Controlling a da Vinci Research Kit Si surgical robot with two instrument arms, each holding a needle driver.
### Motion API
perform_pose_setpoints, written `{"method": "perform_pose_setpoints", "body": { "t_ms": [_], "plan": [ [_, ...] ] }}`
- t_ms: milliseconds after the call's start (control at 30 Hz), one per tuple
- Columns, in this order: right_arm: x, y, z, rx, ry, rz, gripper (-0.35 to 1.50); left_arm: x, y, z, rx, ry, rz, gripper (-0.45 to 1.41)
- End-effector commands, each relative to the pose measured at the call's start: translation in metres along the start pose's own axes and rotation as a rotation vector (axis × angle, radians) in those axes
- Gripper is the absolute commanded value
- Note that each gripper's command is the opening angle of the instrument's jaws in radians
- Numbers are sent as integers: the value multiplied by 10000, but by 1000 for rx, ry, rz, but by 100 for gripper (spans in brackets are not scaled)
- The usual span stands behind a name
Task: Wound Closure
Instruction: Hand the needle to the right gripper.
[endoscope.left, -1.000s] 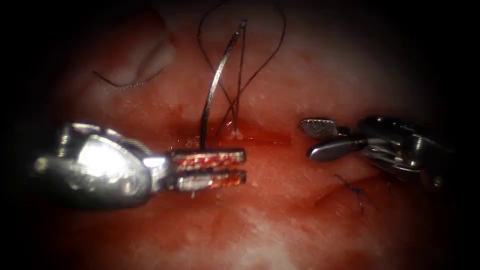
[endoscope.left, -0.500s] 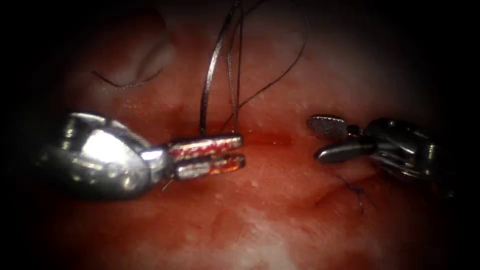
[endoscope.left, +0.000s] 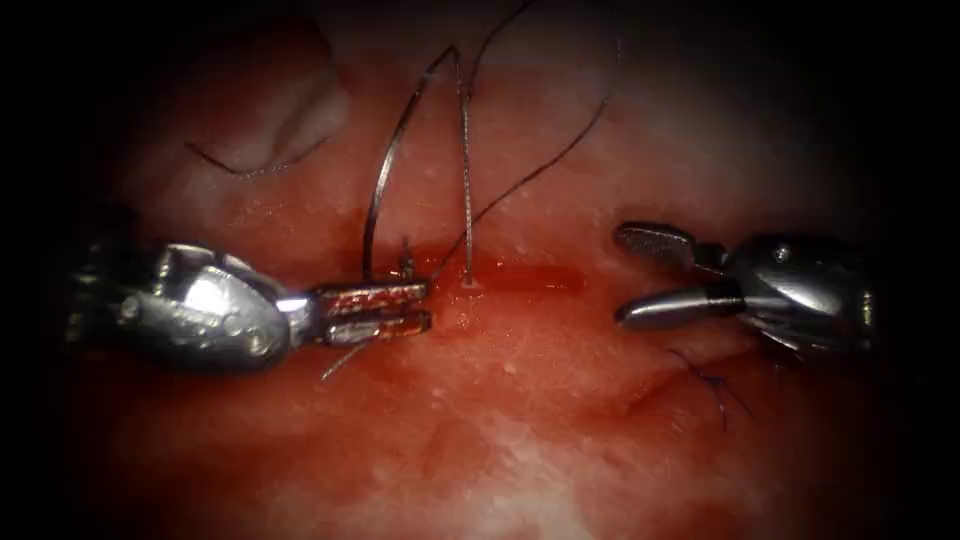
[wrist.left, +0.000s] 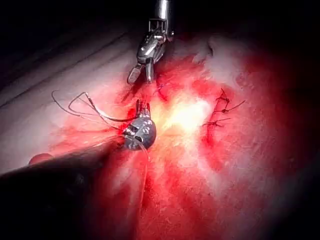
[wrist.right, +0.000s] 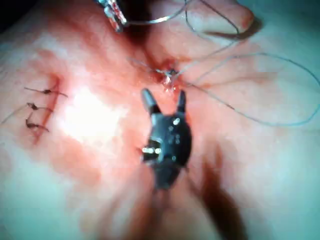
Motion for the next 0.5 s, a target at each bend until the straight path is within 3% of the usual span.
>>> {"method": "perform_pose_setpoints", "body": {
  "t_ms": [33,500],
  "plan": [
    [-6,-1,7,1,1,-5,91,-1,1,5,-1,3,-1,-45],
    [-7,-1,3,-1,1,-5,89,-3,1,0,-8,9,-29,-45]
  ]
}}
